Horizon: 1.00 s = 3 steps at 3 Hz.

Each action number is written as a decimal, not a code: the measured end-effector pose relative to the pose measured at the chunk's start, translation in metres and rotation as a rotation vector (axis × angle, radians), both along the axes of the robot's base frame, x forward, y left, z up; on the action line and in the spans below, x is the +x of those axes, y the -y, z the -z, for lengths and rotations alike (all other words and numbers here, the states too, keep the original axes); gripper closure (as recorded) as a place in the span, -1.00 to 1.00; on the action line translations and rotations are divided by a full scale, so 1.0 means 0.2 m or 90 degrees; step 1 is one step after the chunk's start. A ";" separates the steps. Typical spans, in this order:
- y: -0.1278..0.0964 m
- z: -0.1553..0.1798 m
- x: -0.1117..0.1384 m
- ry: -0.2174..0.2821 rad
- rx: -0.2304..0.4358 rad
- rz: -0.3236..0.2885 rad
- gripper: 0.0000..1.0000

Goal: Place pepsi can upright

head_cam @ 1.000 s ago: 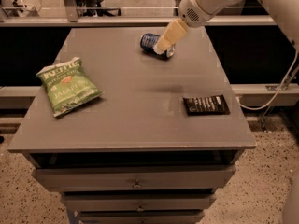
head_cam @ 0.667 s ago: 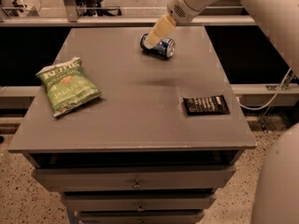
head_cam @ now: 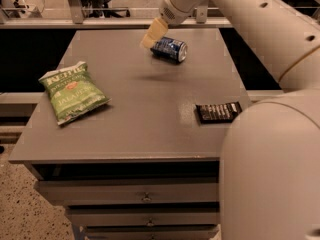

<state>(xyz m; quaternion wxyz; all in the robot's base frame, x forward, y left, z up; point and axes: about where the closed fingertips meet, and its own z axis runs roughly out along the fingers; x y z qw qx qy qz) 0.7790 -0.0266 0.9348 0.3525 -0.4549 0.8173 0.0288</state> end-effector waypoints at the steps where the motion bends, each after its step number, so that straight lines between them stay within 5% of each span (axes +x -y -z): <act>1: -0.05 0.10 0.09 -0.019 -0.029 0.009 -1.00; 3: -0.05 0.32 0.19 -0.071 -0.081 0.027 -1.00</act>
Offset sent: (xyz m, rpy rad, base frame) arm 0.0497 0.0157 -0.0583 -0.1382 0.1103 -0.0429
